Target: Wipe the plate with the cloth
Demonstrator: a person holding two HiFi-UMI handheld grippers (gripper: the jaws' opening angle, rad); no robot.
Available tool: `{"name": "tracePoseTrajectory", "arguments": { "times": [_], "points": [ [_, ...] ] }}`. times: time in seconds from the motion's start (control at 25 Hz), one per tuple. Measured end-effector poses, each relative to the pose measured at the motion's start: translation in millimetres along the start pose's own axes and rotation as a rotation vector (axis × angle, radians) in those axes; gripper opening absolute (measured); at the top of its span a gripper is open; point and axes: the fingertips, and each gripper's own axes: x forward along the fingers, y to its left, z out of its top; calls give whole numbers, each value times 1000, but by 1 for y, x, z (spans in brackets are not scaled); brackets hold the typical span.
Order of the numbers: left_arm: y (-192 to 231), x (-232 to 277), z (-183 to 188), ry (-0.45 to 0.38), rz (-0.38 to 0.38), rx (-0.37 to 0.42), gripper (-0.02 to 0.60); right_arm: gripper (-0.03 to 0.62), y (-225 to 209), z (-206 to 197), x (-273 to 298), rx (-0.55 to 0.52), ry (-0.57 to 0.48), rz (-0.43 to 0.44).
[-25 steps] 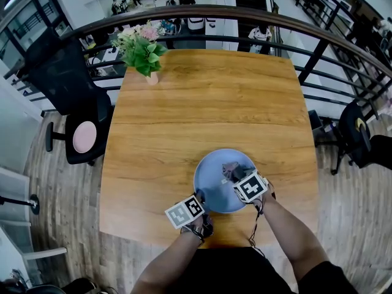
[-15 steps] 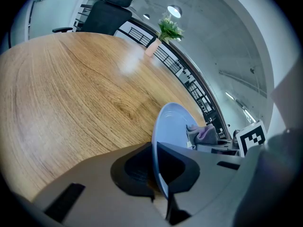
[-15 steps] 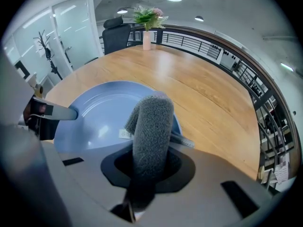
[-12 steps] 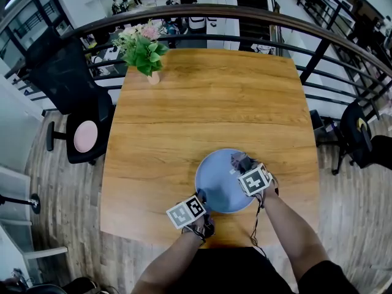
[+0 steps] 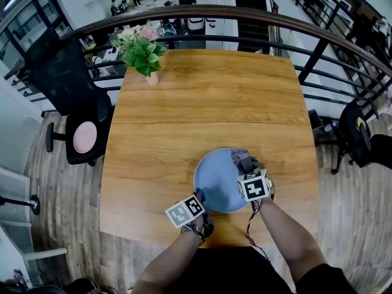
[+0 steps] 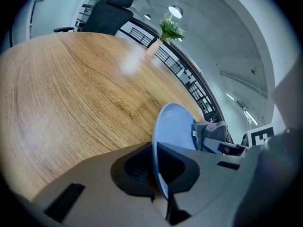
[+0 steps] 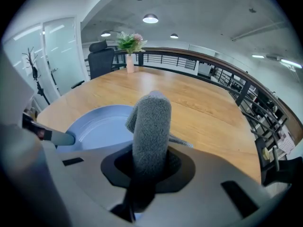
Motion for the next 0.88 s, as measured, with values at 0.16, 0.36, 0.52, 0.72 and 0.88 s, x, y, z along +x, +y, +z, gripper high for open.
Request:
{"name": "tracePoseTrajectory", "arguments": {
  "times": [0.16,0.36,0.52,0.72,0.88],
  "points": [
    [1,0,0,-4,2,-7,30,72,30,-8,-5,19,16,121],
    [1,0,1,-7,1,-12,29,72,73,-22,-13,35,51,244],
    [2,0,-1,-12,5,-13,29,72,108,-39,-19,25,100,345],
    [2,0,0,-17,7,-18,29,72,144,-54,-32,18,169,476],
    [2,-1,0,-20,8,-22,29,72,154,-65,-40,-54,219,516]
  ]
}}
